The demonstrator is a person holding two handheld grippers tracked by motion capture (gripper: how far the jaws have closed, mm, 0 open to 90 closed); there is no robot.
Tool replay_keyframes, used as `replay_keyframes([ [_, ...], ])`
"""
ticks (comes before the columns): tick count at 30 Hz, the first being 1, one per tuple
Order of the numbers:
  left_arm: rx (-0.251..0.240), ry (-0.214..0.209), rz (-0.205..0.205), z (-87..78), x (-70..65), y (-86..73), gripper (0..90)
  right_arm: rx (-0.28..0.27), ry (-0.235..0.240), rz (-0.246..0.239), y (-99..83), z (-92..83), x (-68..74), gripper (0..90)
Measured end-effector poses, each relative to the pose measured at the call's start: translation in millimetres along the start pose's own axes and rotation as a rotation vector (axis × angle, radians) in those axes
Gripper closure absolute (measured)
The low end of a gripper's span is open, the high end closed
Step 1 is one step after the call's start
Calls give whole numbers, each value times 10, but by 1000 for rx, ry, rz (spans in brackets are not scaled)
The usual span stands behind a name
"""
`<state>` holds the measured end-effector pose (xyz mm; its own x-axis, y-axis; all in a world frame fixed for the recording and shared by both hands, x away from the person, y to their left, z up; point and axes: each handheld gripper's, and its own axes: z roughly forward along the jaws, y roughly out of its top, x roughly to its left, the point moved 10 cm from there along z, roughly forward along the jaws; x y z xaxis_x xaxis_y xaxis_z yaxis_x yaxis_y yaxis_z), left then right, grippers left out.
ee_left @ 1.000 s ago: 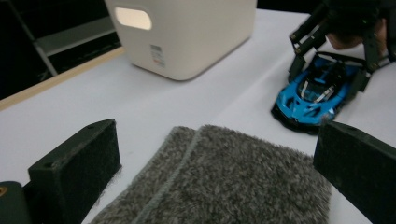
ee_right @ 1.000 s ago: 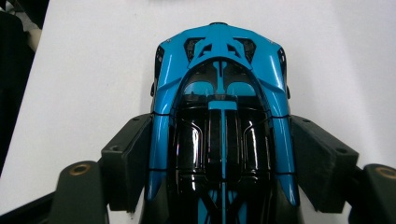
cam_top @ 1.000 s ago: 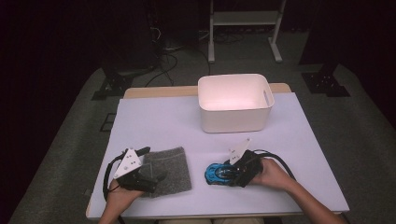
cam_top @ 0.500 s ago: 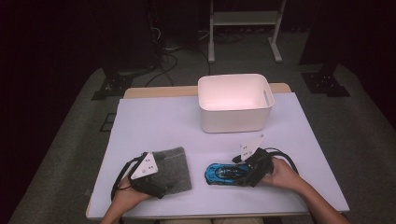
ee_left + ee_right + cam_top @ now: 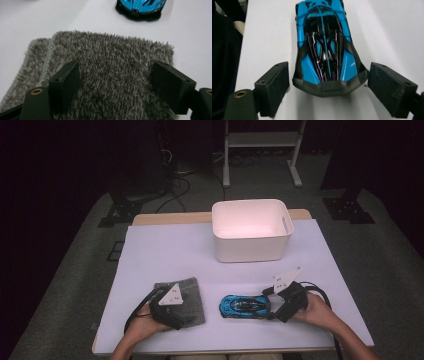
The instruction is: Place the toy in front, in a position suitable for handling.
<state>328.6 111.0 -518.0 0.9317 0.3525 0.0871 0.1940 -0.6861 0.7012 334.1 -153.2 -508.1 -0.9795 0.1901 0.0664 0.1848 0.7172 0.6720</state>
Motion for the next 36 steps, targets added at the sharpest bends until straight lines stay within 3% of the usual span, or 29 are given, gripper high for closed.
replay_keyframes([
  [11,6,-58,-28,28,4,-29,441,32,-3,2,-126,111,0,163],
  [15,2,-45,-17,14,47,-32,547,31,-12,-3,-159,144,-8,163],
  [16,1,-35,-13,14,52,-28,624,27,-16,-4,-157,146,-11,167],
  [19,9,-23,-4,9,56,-19,742,16,-36,-23,-151,159,-27,189],
  [24,2,-31,-38,-23,92,20,771,5,-33,-46,-136,165,-10,241],
  [26,-19,-32,-37,-45,106,89,775,5,-33,-52,-133,169,-8,244],
  [28,-83,-62,-59,-72,87,239,777,5,-33,-49,-130,171,-5,246],
  [31,-151,-98,-52,-65,31,485,777,4,-36,-52,-127,174,-5,246],
  [36,-146,-152,32,158,-125,826,776,1,-41,-58,-113,188,-2,247],
])
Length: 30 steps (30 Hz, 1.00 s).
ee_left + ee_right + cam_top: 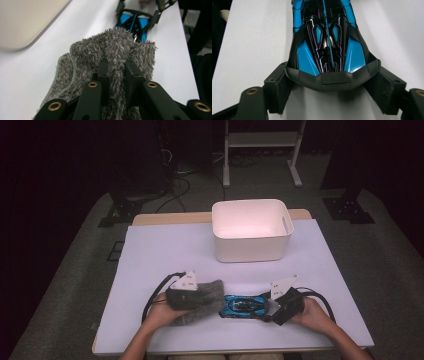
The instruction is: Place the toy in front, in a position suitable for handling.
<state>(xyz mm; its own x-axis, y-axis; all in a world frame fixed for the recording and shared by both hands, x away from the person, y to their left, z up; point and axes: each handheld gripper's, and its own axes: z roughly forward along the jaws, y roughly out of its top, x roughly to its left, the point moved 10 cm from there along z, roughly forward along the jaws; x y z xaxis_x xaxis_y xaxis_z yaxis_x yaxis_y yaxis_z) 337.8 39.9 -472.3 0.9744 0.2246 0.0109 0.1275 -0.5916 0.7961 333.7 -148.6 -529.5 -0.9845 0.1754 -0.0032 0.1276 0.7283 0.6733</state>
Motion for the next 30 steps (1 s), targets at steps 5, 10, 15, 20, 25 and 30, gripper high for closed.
replay_keyframes([
  [5,27,-45,50,311,-53,176,774,-5,1,-1,9,10,3,247],
  [10,78,-101,108,607,-176,247,747,-13,4,-7,26,30,1,247],
  [15,107,-90,134,567,-175,204,747,-13,7,-4,21,25,3,248],
  [20,150,-64,148,432,-160,56,747,-13,4,-13,26,30,-2,249],
  [25,190,-27,141,276,-93,-136,746,-13,5,-16,28,32,-2,249],
  [30,168,-37,123,237,-84,-134,747,-9,-3,-50,79,55,-2,248],
])
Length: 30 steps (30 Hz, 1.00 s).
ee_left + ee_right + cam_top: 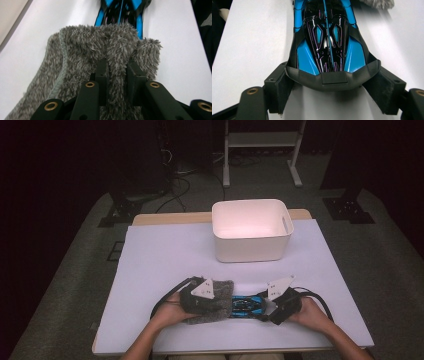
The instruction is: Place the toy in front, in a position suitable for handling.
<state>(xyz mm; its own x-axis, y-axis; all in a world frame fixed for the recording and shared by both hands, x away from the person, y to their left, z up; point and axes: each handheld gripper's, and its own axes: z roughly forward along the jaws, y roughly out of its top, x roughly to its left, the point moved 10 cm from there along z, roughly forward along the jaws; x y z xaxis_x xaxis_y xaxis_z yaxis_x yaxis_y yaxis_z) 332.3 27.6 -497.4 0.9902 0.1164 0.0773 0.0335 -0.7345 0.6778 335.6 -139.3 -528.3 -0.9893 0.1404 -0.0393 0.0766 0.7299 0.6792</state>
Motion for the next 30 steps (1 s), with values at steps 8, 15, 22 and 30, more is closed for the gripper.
replay_keyframes([
  [8,-64,-52,28,70,-48,293,748,1,6,-47,155,119,14,248],
  [15,-40,-51,43,127,-17,319,746,-5,53,-13,201,204,5,249],
  [22,-21,-23,20,42,22,194,744,-7,46,-12,215,215,7,248],
  [30,-41,-47,56,203,-31,435,744,-16,37,-9,258,249,21,248],
])
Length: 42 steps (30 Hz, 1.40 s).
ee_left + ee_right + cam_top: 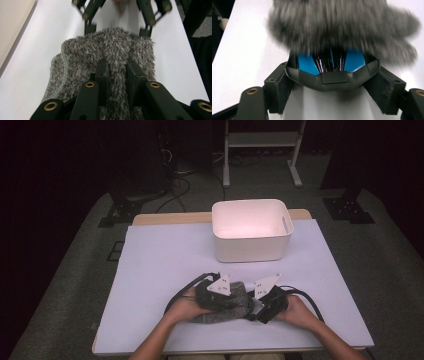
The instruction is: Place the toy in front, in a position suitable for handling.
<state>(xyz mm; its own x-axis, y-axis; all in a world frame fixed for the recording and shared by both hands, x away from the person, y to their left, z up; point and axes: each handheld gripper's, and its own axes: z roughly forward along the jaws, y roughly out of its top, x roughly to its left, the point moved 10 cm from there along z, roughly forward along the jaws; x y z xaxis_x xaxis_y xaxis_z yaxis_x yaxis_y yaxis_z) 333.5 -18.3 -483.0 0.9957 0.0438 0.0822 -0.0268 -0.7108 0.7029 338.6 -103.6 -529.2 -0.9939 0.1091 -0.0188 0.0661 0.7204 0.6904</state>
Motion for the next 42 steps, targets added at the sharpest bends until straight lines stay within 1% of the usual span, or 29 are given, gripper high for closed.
replay_keyframes([
  [1,5,-8,3,40,-10,29,744,-1,0,-1,7,8,1,248],
  [3,19,-13,27,117,-17,76,744,-1,2,5,9,14,3,248],
  [4,23,-14,29,131,-14,84,744,-1,3,7,4,13,1,248],
  [5,29,-20,23,142,1,84,744,-3,7,12,1,14,0,249],
  [8,33,-21,19,122,13,66,745,-2,8,13,0,13,1,249],
  [12,34,-6,8,22,30,-14,746,-3,7,11,0,14,0,250],
  [13,27,0,-5,-21,31,-50,746,-3,7,11,0,14,1,250],
  [15,27,9,-17,-93,39,-117,745,-3,7,11,-1,14,0,250],
  [17,34,21,-40,-191,45,-240,745,-3,7,11,-1,13,-1,250],
  [20,45,39,-60,-291,64,-398,744,-1,6,12,-2,12,0,250],
  [22,40,47,-84,-344,68,-495,744,0,6,10,-2,12,-2,250],
  [24,36,54,-101,-384,80,-562,745,1,6,11,-2,12,-1,250],
  [26,32,59,-107,-405,95,-589,745,0,6,11,-1,13,-2,250],
  [29,12,60,-120,-399,120,-554,748,2,4,11,-1,12,-1,250],
  [33,4,57,-105,-309,171,-421,753,3,3,10,-2,12,-2,250],
  [37,4,40,-93,-212,198,-300,755,1,4,10,-1,13,-1,250],
  [38,12,38,-87,-201,201,-292,755,0,5,9,-2,13,-1,250],
  [40,13,38,-85,-196,203,-290,759,0,6,10,-3,12,-1,250],
  [42,21,35,-96,-223,203,-337,769,0,4,8,-3,12,-2,250],
])
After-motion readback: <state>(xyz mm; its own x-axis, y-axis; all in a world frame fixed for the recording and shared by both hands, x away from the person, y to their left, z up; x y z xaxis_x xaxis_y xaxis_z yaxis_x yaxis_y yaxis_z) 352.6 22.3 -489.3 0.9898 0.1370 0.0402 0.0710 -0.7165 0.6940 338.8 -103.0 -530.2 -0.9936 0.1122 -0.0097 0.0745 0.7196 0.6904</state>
